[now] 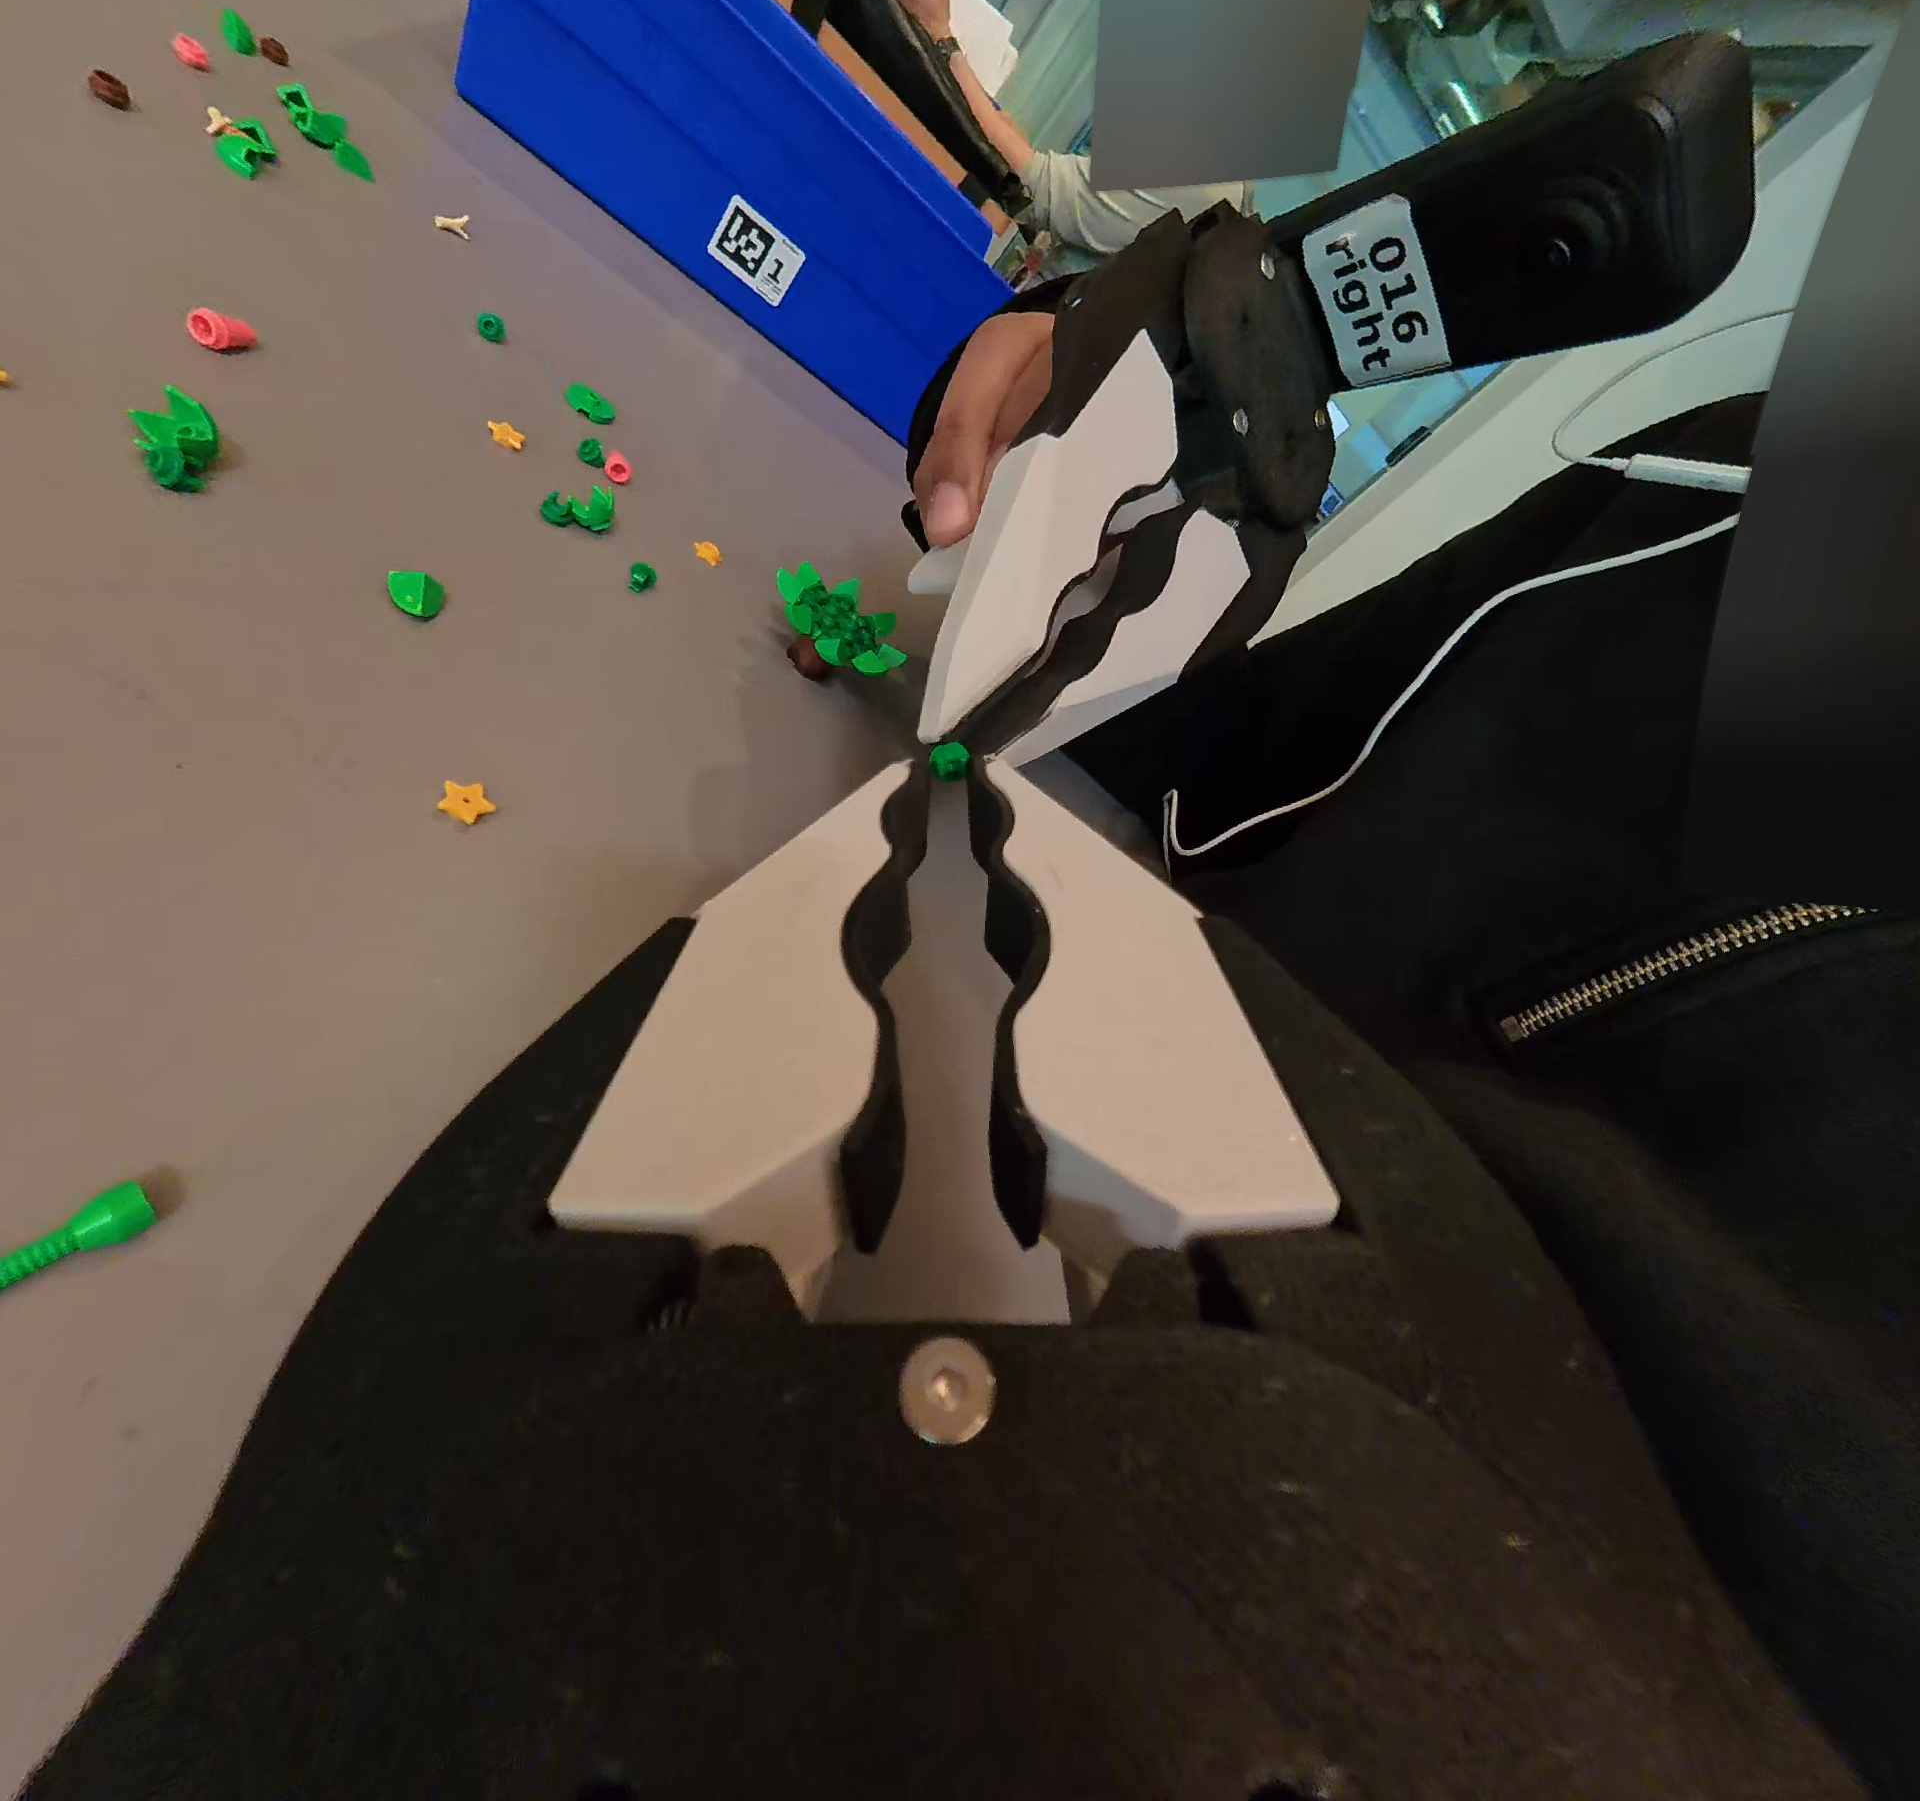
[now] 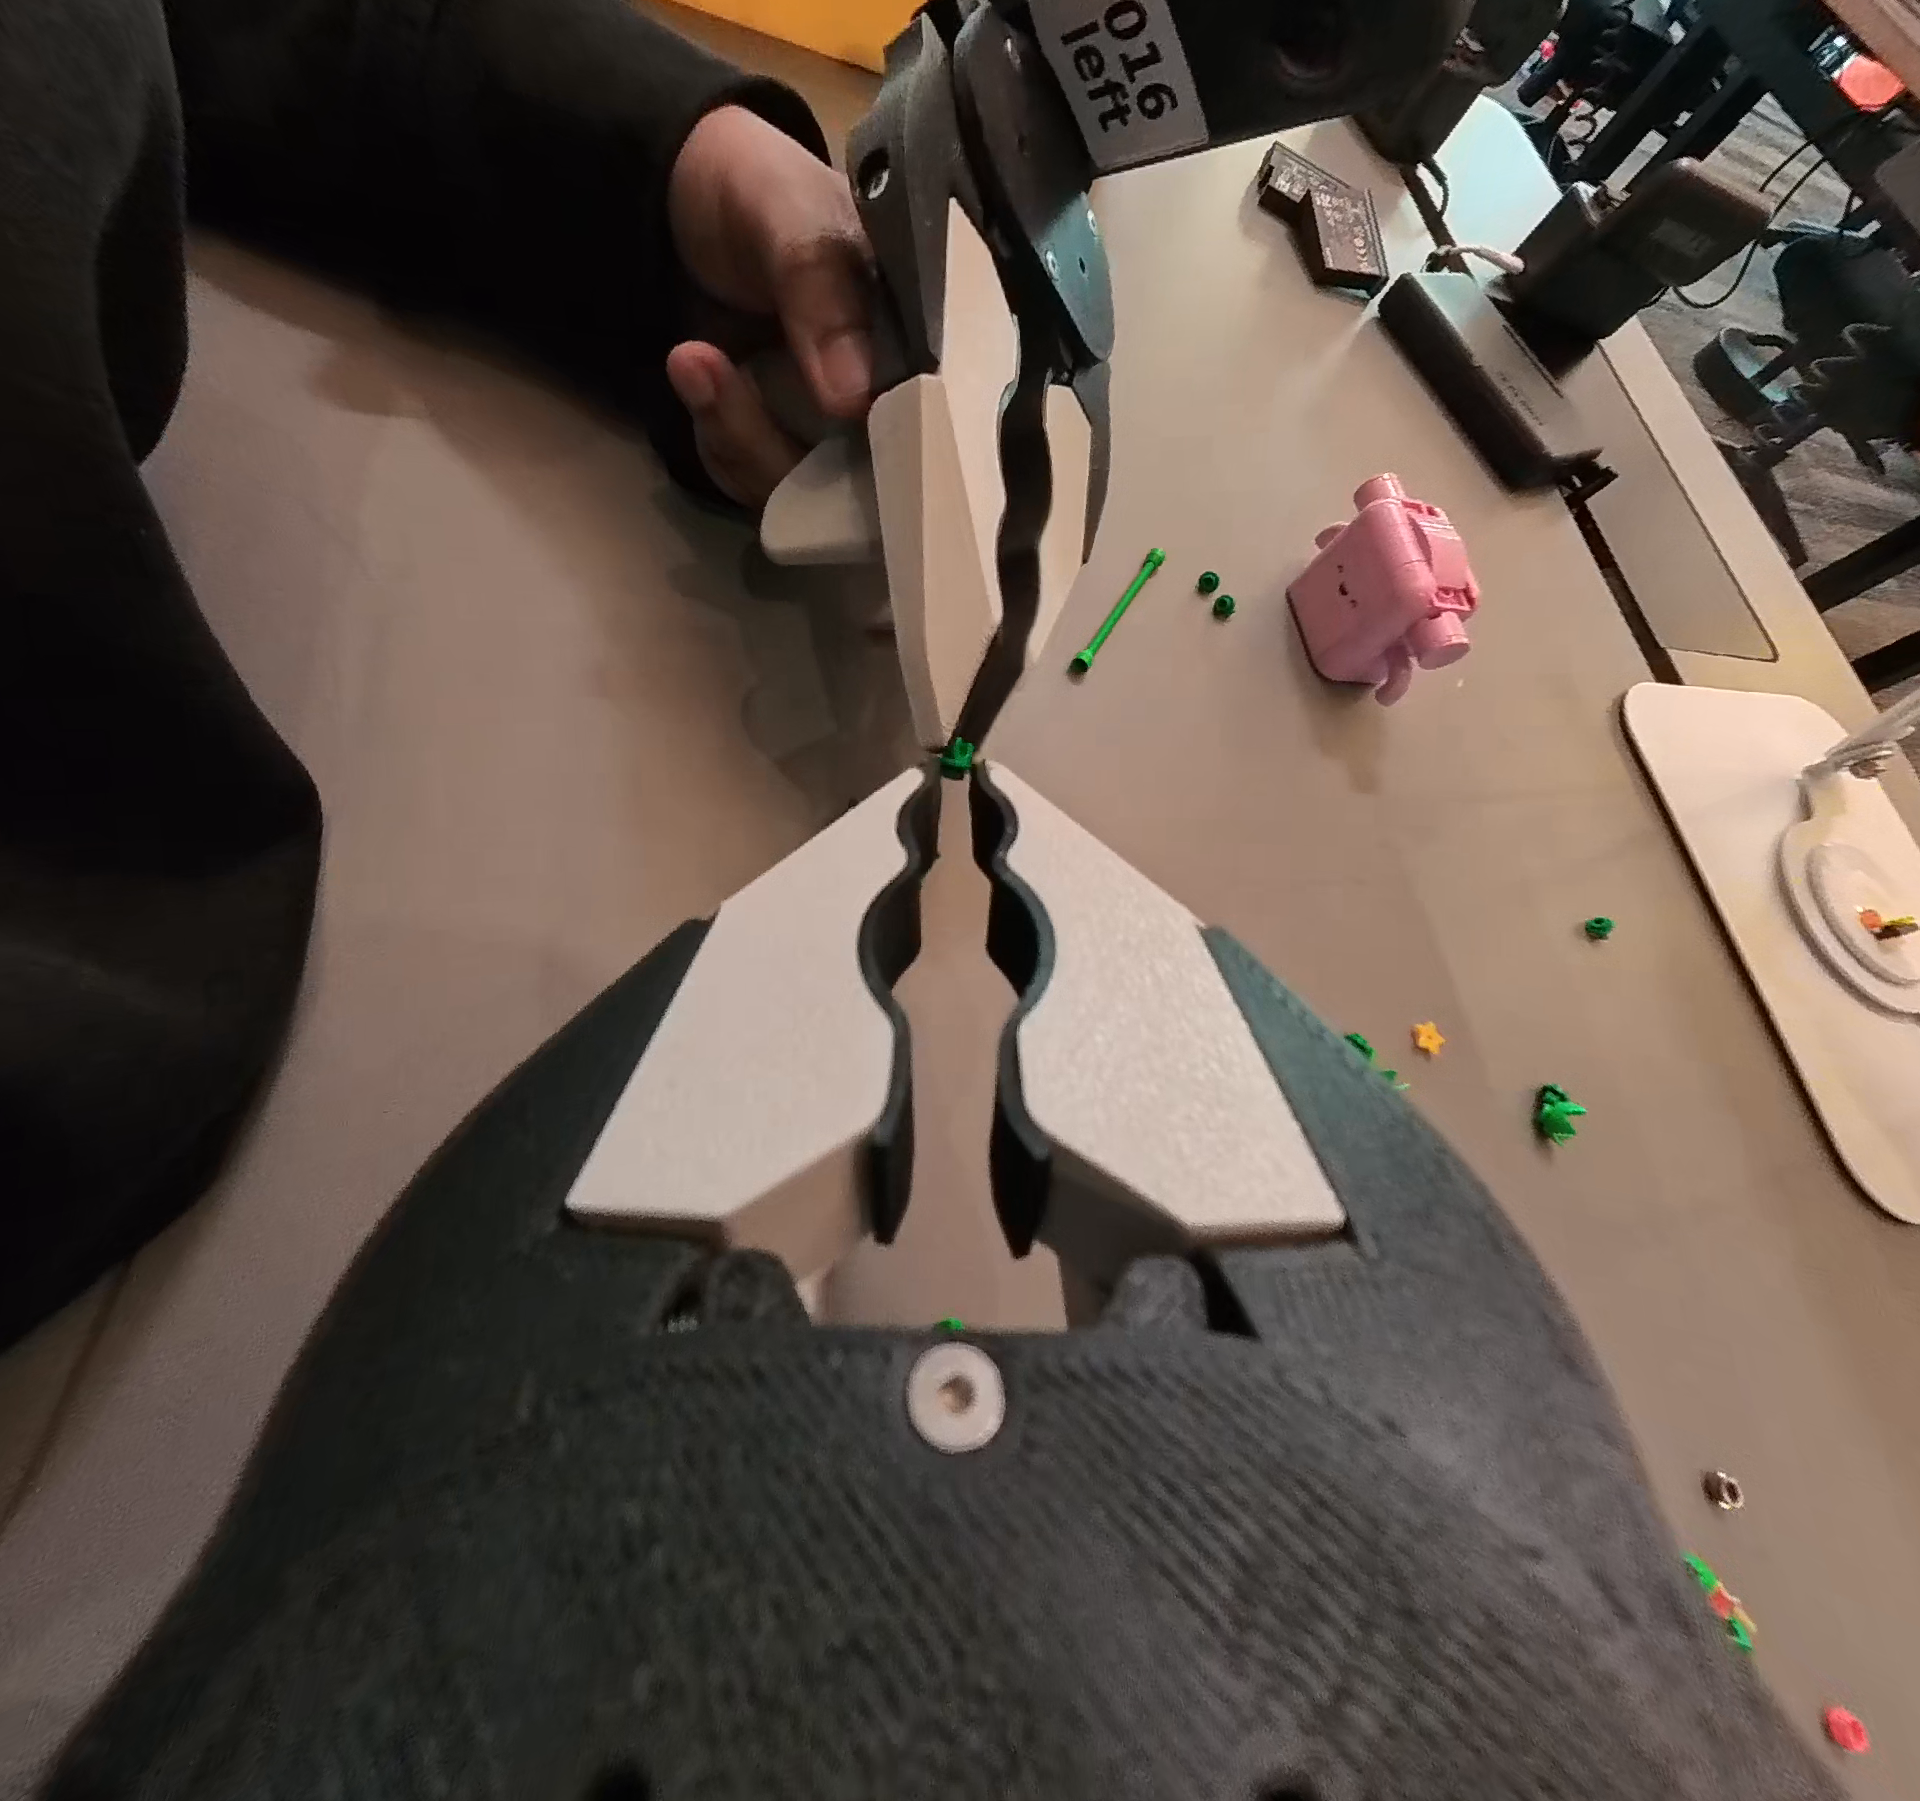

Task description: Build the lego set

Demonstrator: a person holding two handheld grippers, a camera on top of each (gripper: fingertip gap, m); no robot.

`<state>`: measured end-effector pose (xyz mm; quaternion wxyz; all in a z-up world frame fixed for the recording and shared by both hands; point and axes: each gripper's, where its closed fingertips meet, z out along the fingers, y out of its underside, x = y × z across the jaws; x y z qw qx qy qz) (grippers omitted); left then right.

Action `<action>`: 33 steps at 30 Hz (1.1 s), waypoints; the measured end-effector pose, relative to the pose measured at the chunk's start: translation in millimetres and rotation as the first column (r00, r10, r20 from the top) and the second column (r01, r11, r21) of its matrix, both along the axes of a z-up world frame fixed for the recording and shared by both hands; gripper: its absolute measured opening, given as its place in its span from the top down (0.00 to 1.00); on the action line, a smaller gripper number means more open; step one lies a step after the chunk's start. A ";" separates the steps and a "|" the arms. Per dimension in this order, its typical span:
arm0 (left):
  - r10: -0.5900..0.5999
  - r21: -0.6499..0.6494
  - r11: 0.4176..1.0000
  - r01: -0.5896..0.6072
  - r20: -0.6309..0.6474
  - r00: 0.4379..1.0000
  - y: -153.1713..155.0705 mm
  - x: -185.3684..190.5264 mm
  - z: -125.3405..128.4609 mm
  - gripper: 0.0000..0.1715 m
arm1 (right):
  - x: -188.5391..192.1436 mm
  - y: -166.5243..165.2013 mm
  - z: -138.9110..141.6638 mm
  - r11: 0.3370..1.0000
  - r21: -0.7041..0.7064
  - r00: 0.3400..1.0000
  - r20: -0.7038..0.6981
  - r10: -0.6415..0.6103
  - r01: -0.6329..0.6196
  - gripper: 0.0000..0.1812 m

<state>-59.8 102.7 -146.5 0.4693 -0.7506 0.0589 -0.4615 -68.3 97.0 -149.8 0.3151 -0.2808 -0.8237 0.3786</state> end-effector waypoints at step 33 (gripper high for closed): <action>0.052 0.026 0.998 -0.057 0.143 0.988 5.8 -7.2 17.6 0.99 | -7.9 3.0 16.1 0.998 -0.048 0.993 -0.113 -0.034 0.029 0.95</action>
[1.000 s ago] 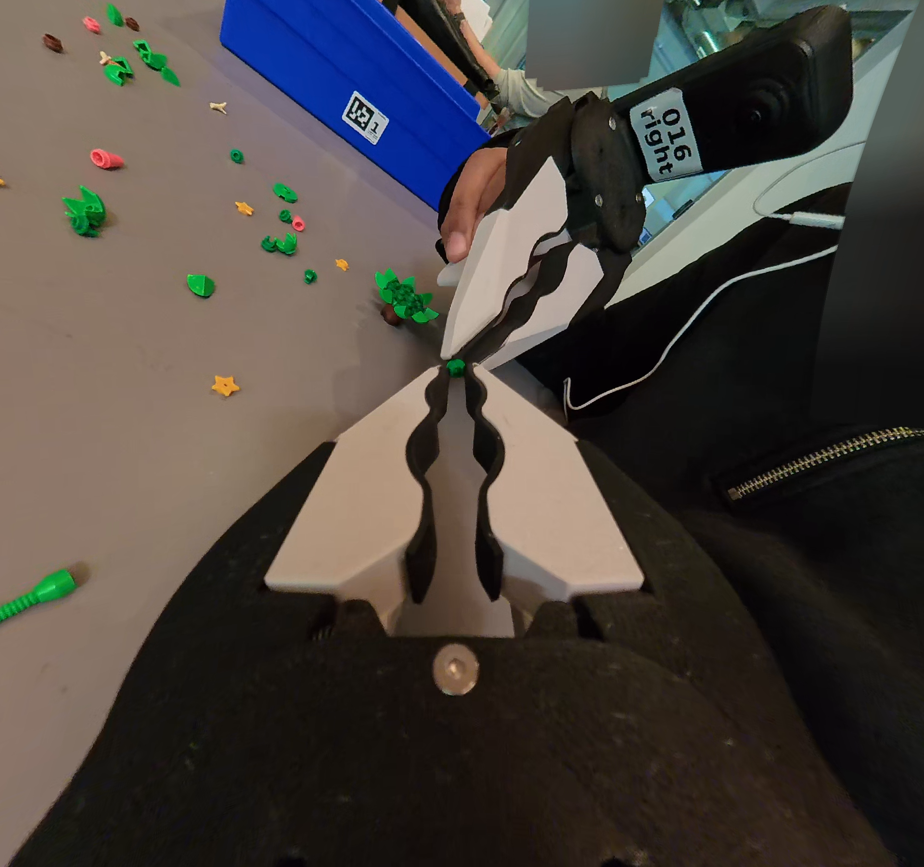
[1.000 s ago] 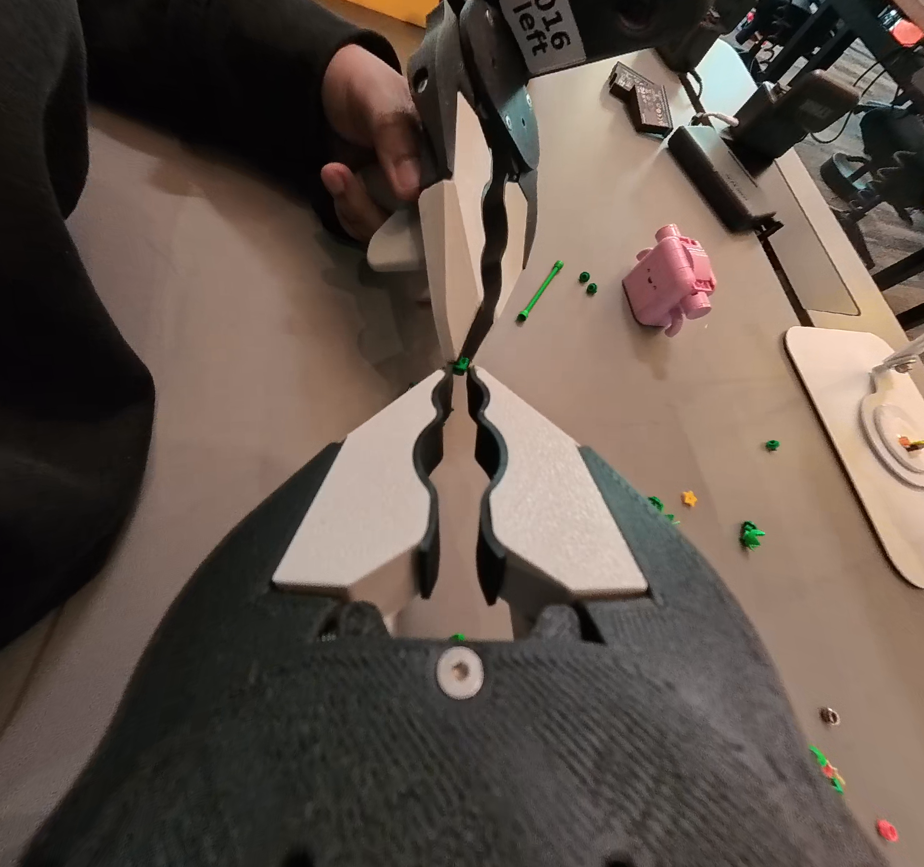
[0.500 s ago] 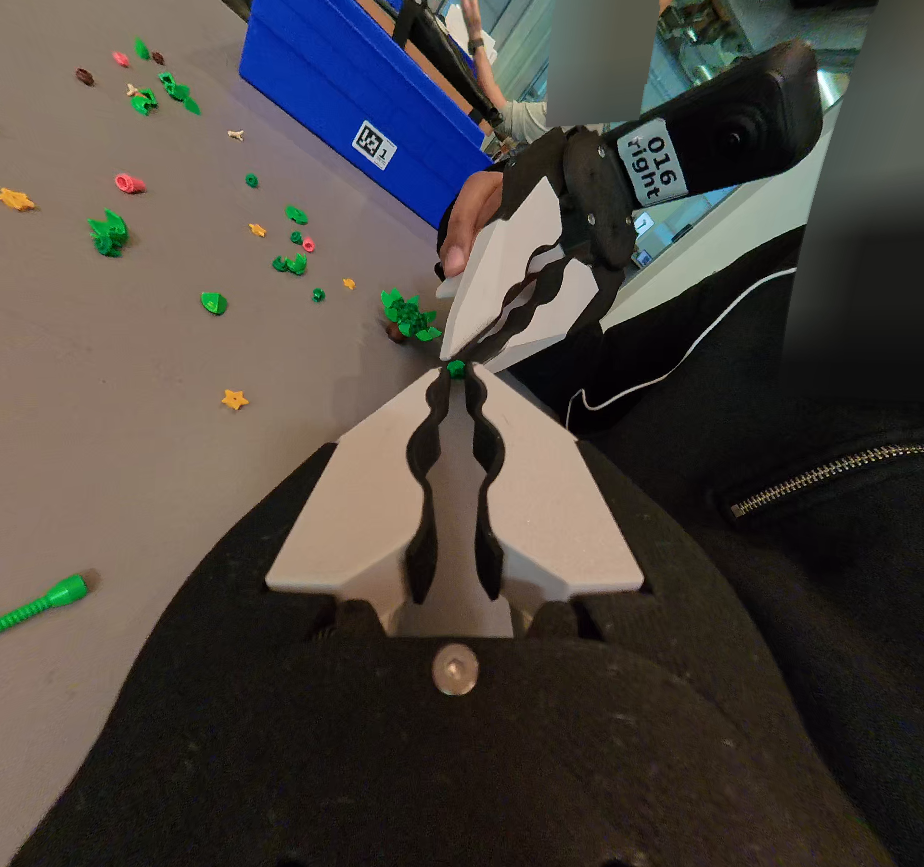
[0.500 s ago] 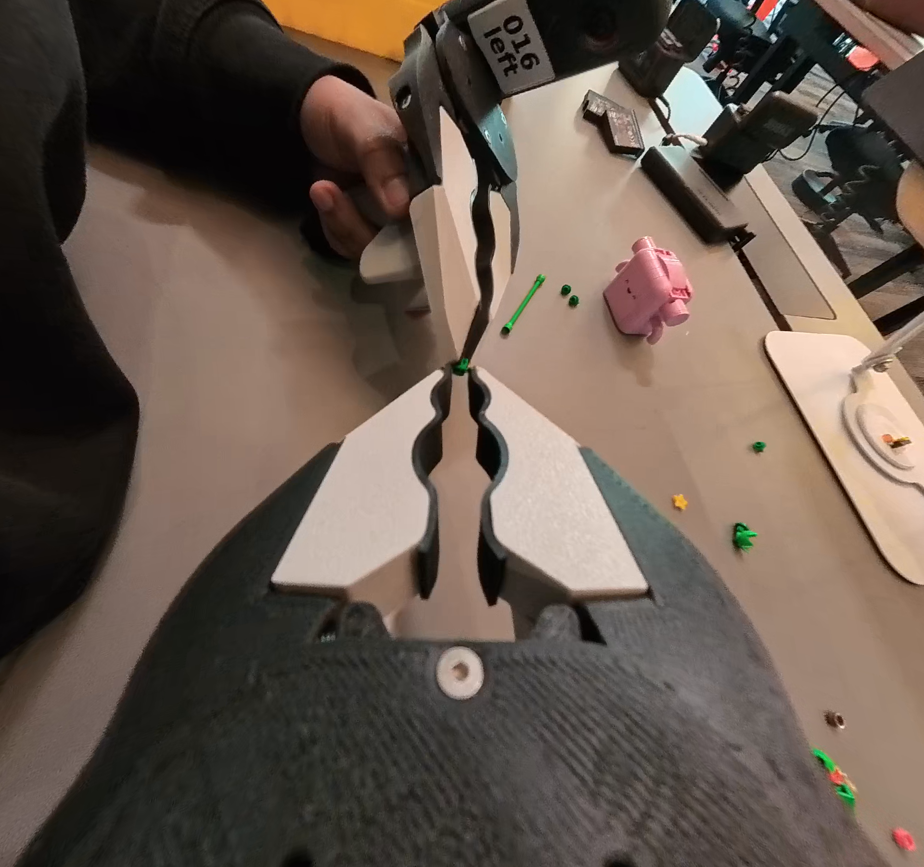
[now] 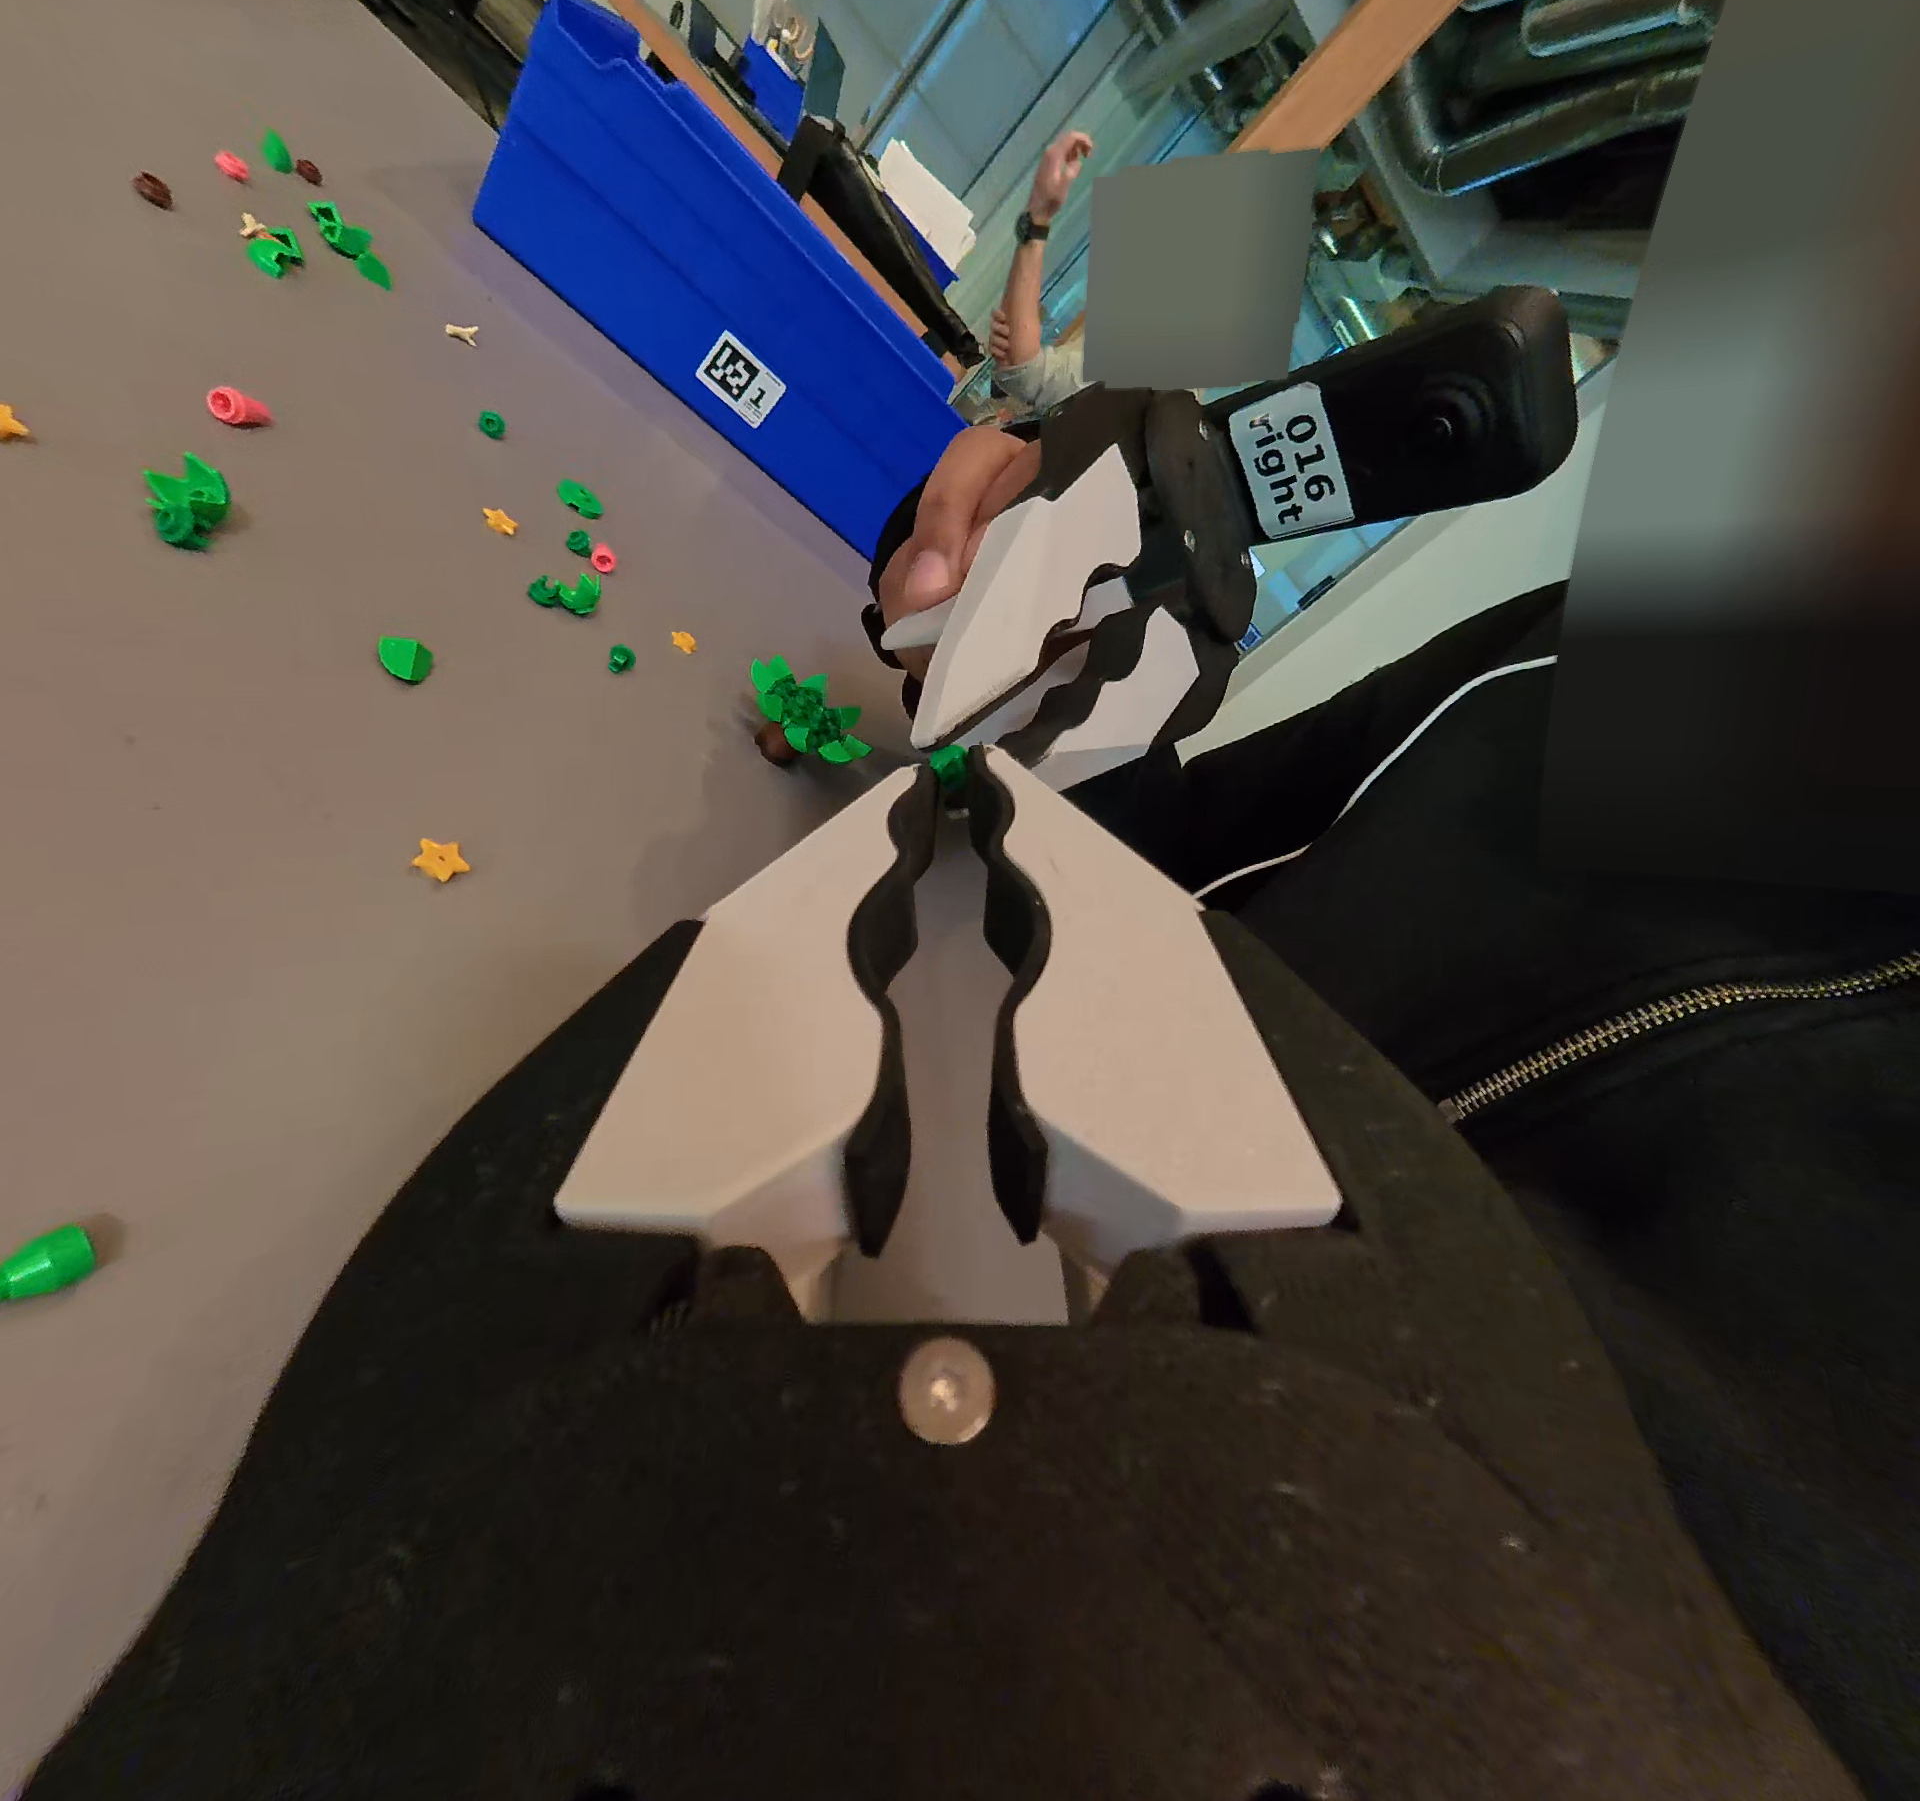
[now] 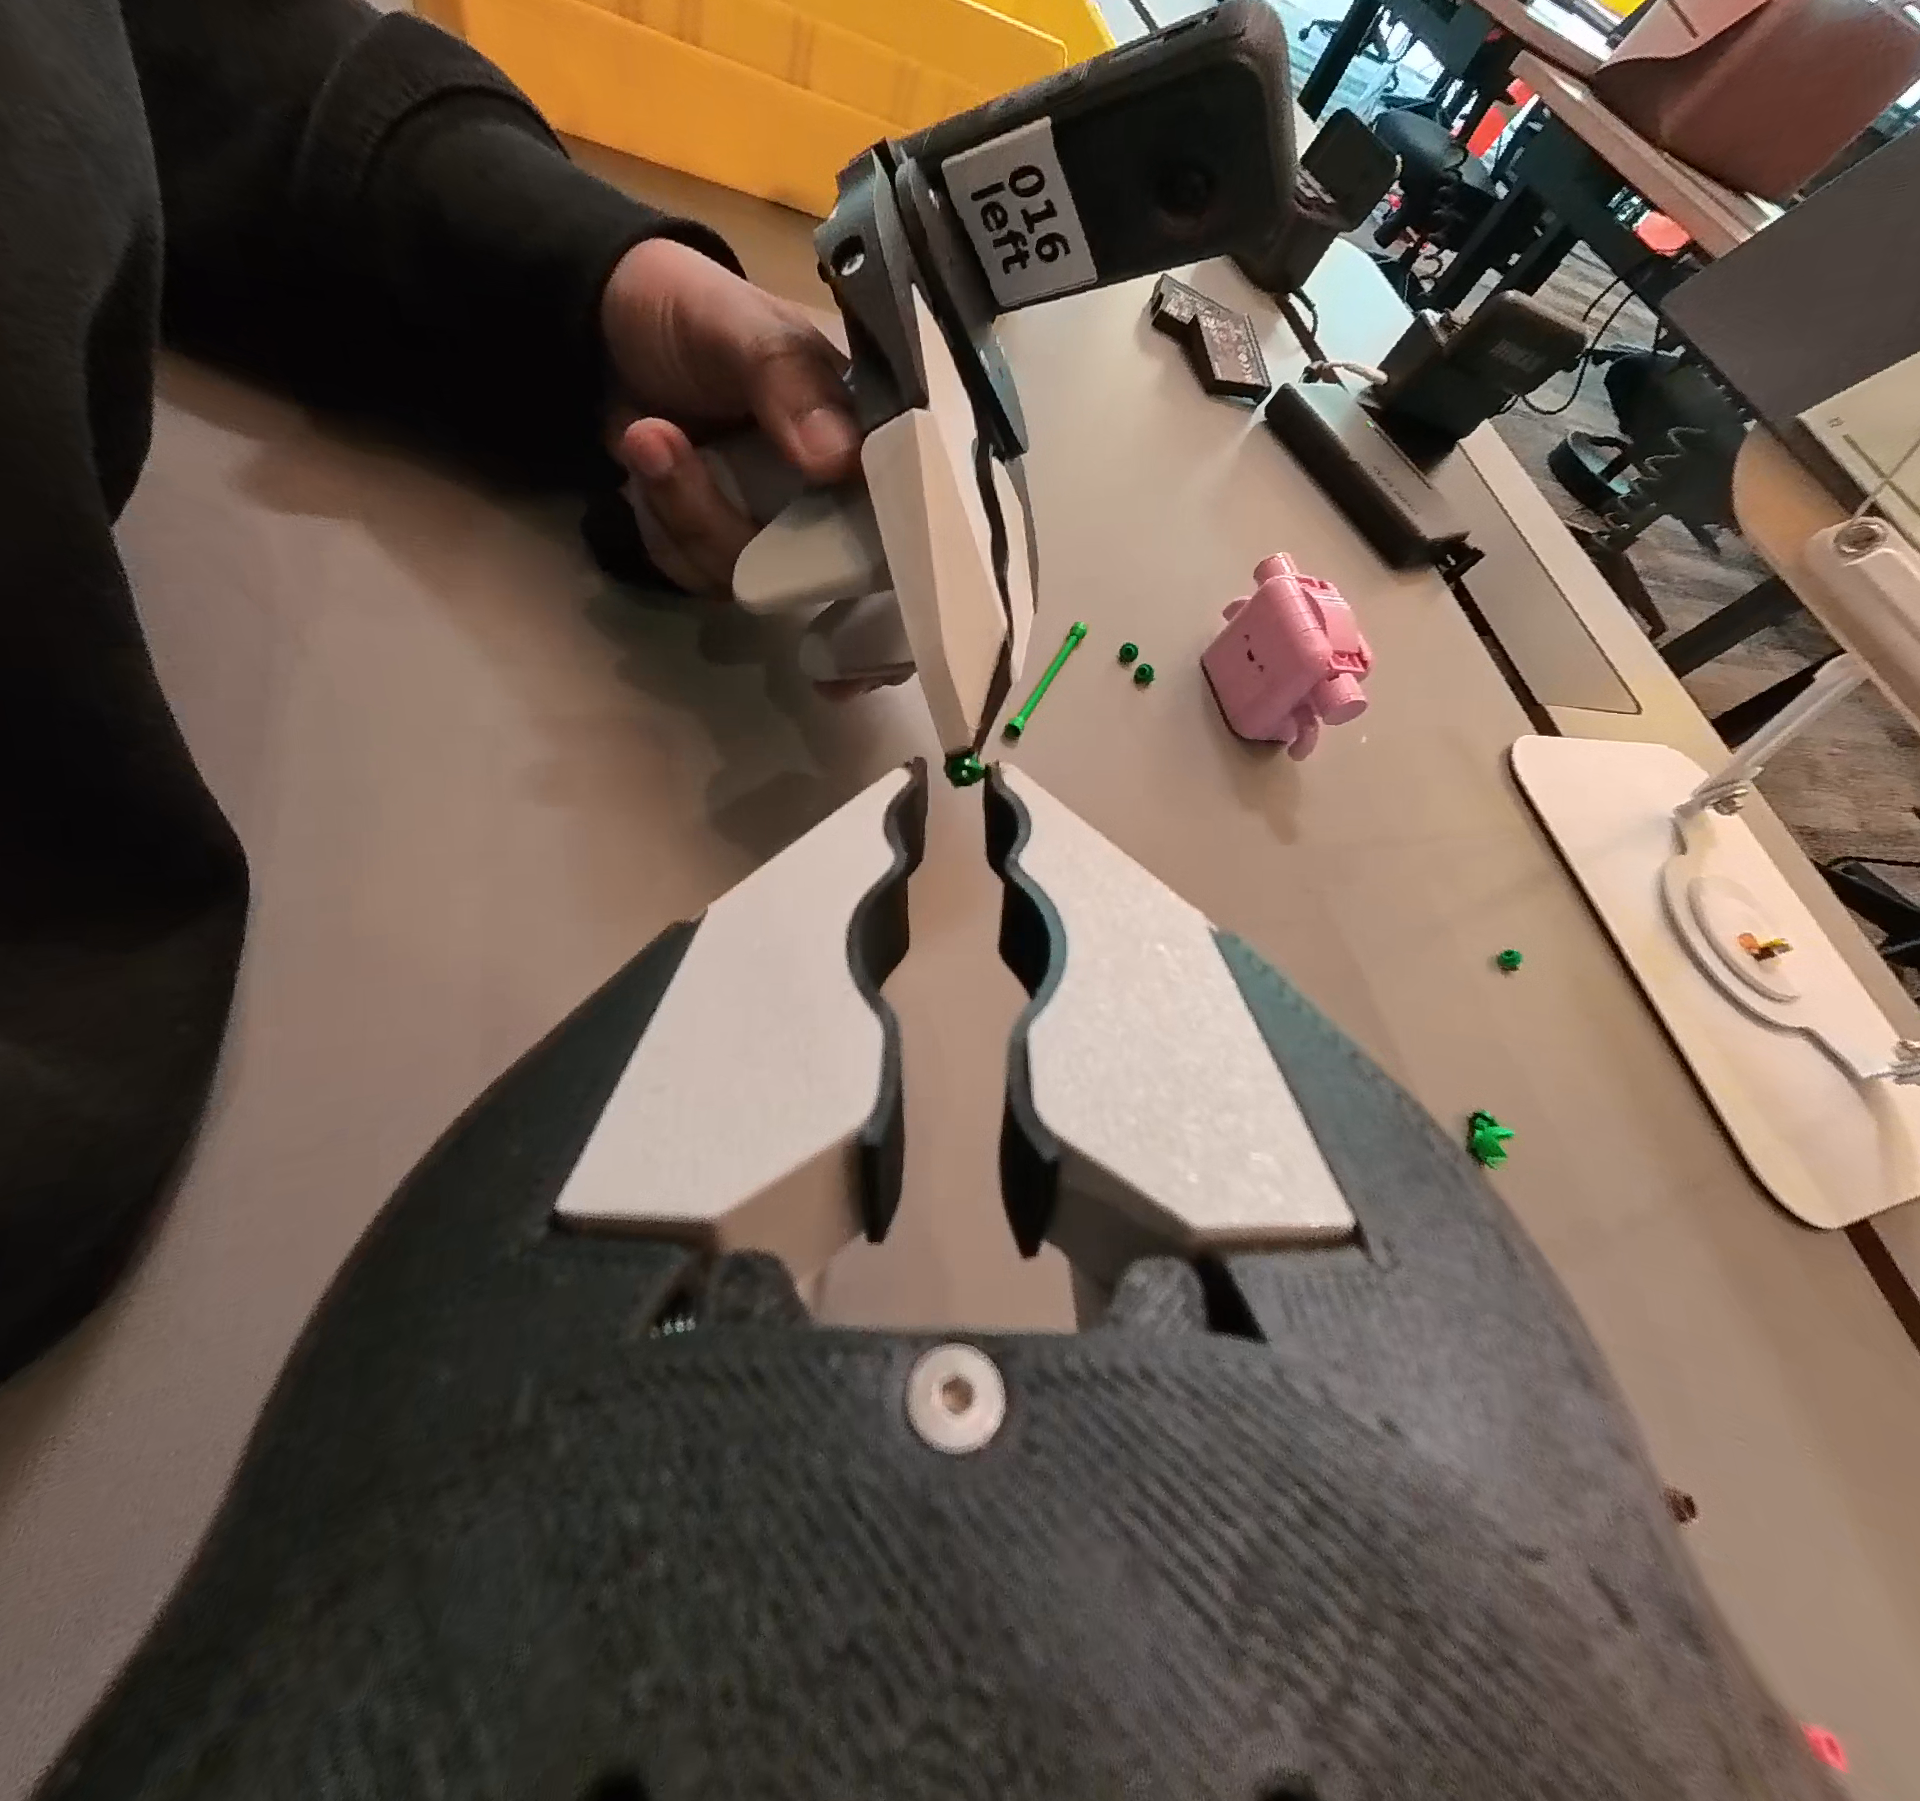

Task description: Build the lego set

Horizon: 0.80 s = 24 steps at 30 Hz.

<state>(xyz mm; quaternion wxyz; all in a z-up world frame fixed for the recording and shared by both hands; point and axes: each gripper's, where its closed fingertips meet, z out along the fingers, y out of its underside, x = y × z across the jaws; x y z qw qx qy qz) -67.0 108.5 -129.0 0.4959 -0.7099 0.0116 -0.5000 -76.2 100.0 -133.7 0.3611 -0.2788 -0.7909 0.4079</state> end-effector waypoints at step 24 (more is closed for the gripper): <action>-0.013 0.032 0.999 0.012 0.021 1.000 -1.1 3.2 5.6 0.99 | 0.6 -1.8 5.6 0.998 -0.062 1.000 0.011 0.004 -0.004 0.97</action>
